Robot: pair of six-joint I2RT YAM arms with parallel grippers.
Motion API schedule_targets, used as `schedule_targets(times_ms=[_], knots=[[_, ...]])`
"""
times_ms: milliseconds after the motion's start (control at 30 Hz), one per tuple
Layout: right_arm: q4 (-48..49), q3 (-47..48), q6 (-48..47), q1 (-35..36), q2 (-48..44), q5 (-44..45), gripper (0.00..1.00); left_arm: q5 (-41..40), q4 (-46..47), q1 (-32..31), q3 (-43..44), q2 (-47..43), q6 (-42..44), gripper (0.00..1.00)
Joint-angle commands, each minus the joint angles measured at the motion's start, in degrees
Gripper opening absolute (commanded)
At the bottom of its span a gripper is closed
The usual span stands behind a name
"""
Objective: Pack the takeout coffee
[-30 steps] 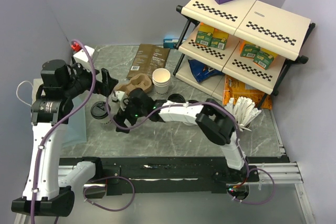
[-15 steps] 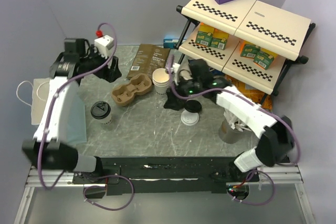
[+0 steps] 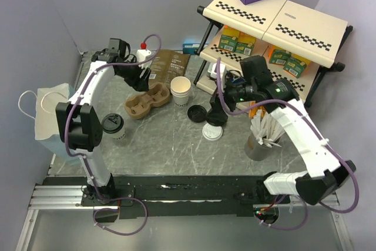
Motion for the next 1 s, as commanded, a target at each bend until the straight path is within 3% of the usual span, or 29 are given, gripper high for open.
schedule_targets(times_ms=[0, 233, 433, 967], knots=[[-4.45, 1.73, -1.69, -1.88, -5.92, 2.46, 0.92, -0.42, -0.11, -0.49, 1.17, 1.79, 3.47, 0.65], [-1.30, -3.81, 0.06, -4.60, -6.11, 3.35, 0.92, -2.53, -0.91, -1.37, -1.27, 5.14, 7.17, 0.68], [-0.32, -3.64, 2.09, -7.16, -4.96, 1.07, 0.92, -7.89, 4.01, -4.44, -5.15, 4.61, 7.35, 0.70], [1.00, -6.72, 3.41, -9.09, -5.66, -0.08, 0.93, -10.01, 2.09, -4.88, 1.00, 10.76, 5.94, 0.67]])
